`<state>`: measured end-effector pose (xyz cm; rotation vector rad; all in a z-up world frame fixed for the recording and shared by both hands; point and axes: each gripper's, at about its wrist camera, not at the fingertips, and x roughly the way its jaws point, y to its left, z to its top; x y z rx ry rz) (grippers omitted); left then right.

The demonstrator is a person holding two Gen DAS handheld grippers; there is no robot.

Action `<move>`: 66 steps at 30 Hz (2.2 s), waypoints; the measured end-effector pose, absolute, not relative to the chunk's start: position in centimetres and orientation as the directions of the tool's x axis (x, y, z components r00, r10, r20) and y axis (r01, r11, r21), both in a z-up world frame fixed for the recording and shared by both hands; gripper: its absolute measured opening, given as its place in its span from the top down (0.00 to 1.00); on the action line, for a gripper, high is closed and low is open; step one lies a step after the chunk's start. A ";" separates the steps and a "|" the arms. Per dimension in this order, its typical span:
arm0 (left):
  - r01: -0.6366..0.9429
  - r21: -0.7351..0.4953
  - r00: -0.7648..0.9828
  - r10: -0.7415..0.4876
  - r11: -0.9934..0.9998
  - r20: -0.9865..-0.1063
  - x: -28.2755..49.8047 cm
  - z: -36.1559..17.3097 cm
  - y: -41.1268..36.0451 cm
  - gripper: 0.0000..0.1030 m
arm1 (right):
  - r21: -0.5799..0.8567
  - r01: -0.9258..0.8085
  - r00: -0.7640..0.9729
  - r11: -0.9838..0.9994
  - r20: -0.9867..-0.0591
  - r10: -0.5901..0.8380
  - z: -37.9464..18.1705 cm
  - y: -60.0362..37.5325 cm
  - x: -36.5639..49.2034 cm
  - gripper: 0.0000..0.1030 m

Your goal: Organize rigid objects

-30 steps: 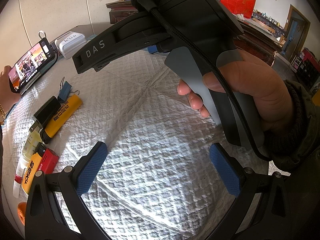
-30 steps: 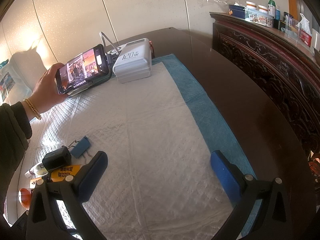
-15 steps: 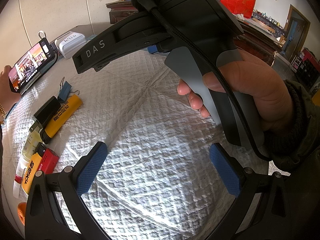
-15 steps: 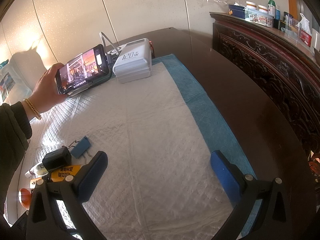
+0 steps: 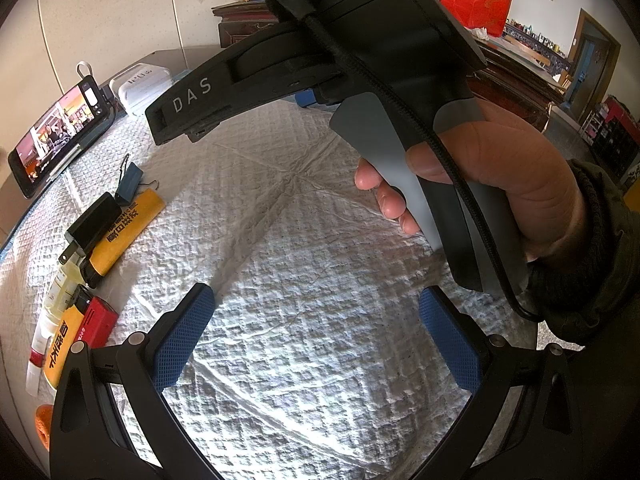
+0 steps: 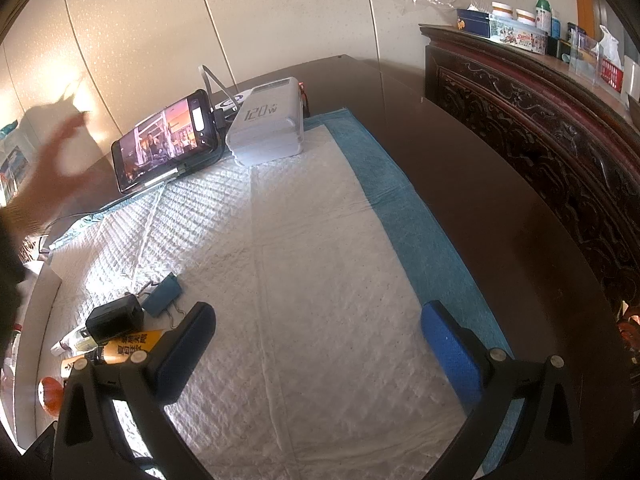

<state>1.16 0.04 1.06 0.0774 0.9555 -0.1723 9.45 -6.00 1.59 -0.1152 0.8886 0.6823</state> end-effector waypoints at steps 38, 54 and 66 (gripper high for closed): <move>-0.089 0.018 0.759 0.079 0.996 -0.646 -9.1 7.2 3.7 0.00 | 0.296 -0.580 0.403 0.759 -0.705 0.583 1.8 -7.4 10.0 0.00; -0.452 -0.054 0.584 0.249 0.890 -0.773 -8.8 2.2 13.7 0.36 | 0.326 -0.573 0.399 0.752 -0.691 0.603 1.8 -7.7 10.1 0.00; -0.449 -0.084 0.609 0.236 0.889 -0.757 -9.5 1.7 14.7 0.61 | 0.204 -0.779 0.252 0.592 -0.764 0.594 2.7 -1.8 3.1 0.00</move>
